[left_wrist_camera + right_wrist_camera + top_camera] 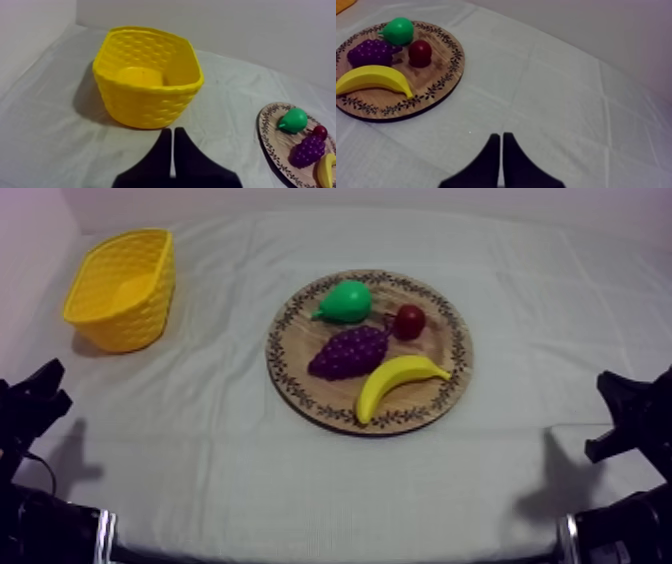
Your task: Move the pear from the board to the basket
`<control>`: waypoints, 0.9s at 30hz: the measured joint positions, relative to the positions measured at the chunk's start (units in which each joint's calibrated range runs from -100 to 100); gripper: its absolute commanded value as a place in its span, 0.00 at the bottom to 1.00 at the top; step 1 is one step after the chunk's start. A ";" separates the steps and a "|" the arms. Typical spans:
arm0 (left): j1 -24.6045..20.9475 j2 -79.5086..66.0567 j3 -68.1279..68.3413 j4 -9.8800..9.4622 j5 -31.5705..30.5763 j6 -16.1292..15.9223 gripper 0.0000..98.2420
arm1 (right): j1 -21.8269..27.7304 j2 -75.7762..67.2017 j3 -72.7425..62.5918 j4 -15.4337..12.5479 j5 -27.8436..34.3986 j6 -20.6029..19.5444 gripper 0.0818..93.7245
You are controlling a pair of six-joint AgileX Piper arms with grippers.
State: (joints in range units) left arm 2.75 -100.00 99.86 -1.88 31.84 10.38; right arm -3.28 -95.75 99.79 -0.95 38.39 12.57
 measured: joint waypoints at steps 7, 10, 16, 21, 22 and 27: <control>0.00 0.00 0.00 0.00 0.00 0.00 0.00 | 0.00 0.00 0.00 0.00 0.00 0.00 0.00; 0.00 0.00 0.00 0.00 0.00 -0.03 0.00 | 0.00 0.00 0.00 0.00 0.00 0.00 0.00; 0.37 0.00 0.00 0.21 -0.66 1.38 0.00 | -0.02 0.00 0.00 0.00 0.00 0.00 0.00; 2.08 2.28 -1.34 3.47 -3.74 1.12 0.00 | -0.05 0.00 0.00 0.00 0.00 0.00 0.00; 2.45 3.50 -2.34 4.20 -4.33 0.52 0.00 | -0.05 0.00 0.00 0.00 0.00 0.00 0.00; 3.81 12.66 -11.33 5.83 -3.49 -5.12 0.00 | -0.05 0.00 0.00 0.00 0.00 0.00 0.00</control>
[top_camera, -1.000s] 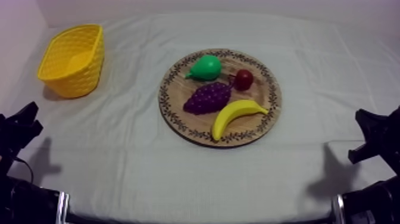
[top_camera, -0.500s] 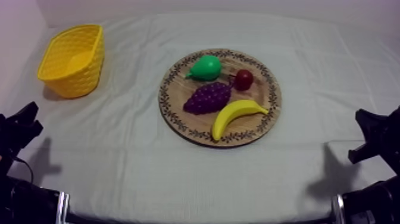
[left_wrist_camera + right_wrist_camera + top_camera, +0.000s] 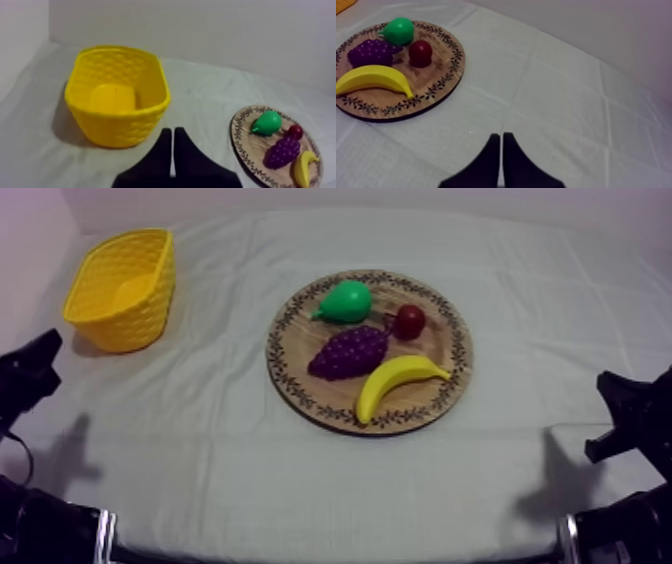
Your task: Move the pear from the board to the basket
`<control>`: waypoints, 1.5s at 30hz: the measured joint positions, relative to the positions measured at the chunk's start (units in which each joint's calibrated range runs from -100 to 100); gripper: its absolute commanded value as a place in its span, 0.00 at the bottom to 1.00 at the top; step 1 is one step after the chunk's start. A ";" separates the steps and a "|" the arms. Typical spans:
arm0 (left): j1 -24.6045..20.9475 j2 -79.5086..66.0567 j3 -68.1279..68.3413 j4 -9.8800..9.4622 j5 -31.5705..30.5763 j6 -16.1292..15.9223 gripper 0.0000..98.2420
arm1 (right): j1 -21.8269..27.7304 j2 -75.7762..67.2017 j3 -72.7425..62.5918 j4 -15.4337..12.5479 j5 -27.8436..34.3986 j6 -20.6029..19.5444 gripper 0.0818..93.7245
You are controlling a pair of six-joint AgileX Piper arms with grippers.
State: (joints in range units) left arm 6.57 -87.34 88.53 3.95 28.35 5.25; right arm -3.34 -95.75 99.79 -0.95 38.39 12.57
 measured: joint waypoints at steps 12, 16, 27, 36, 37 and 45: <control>4.20 30.89 -35.57 0.36 12.07 -15.63 0.00 | 0.00 0.00 0.00 0.00 0.00 0.00 0.00; 6.24 40.79 -46.66 0.51 15.53 -17.98 0.00 | 0.00 0.00 0.00 0.00 0.00 0.00 0.00; 12.49 63.70 -70.52 0.82 22.19 -22.03 0.00 | 0.00 0.00 0.00 0.00 0.00 0.00 0.00; 16.46 78.76 -77.39 0.95 23.89 -24.91 0.00 | 0.00 0.00 0.00 0.00 0.00 0.00 0.00; 17.06 80.37 -77.98 0.80 24.17 -25.20 0.00 | 0.00 0.00 0.00 0.00 0.00 0.00 0.00; 21.48 91.00 -82.00 -0.34 24.74 -26.20 0.06 | 0.00 0.00 0.00 0.00 0.00 0.00 0.00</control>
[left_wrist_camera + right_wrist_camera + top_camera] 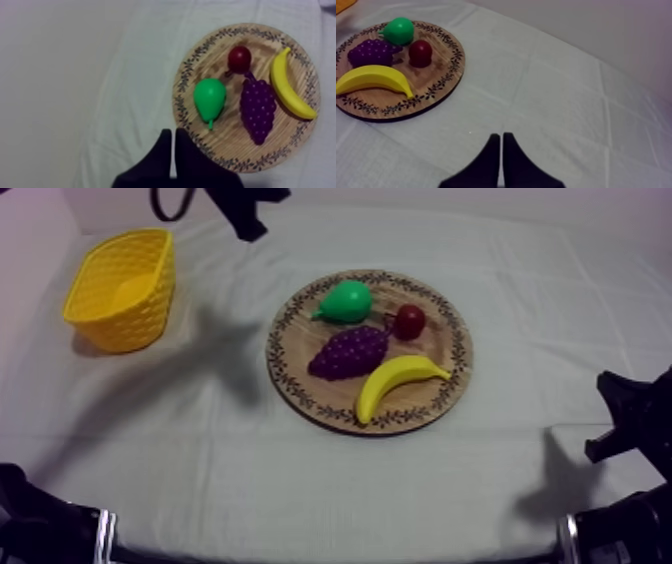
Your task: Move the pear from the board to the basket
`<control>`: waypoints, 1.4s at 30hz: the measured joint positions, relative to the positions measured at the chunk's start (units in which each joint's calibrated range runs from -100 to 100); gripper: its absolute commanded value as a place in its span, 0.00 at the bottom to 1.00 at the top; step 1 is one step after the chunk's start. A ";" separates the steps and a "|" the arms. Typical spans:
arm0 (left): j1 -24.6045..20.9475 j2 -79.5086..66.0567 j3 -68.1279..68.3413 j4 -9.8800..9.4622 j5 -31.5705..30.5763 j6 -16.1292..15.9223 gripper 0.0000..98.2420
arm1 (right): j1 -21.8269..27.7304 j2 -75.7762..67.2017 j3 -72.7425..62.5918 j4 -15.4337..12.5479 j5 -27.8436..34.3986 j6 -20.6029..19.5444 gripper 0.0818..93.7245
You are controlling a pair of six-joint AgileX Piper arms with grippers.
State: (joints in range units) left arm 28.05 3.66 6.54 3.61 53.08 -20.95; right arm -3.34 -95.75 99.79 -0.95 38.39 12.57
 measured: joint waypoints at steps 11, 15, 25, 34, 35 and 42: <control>2.16 11.81 -7.45 -1.19 1.84 0.29 0.46 | 0.00 0.00 0.00 0.00 0.00 0.00 0.00; 2.04 15.56 -10.02 -1.72 3.28 0.29 0.62 | 0.00 0.00 0.00 0.00 0.00 0.00 0.00; 1.72 25.03 -16.65 -2.76 5.15 0.18 0.79 | 0.00 0.00 0.00 0.00 0.00 0.00 0.00; 1.71 34.60 -22.27 -3.61 6.94 -0.07 0.88 | 0.00 0.00 0.00 0.00 0.00 0.00 0.00; 1.76 35.41 -22.80 -3.61 7.11 0.04 0.89 | 0.00 0.00 0.00 0.00 0.00 0.00 0.00; 2.09 40.89 -25.73 -4.62 7.95 1.04 0.90 | 0.00 0.00 0.00 0.00 0.00 0.00 0.00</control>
State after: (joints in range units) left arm 30.13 44.55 -19.19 -1.01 61.03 -19.90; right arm -3.34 -95.75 99.79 -0.95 38.39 12.57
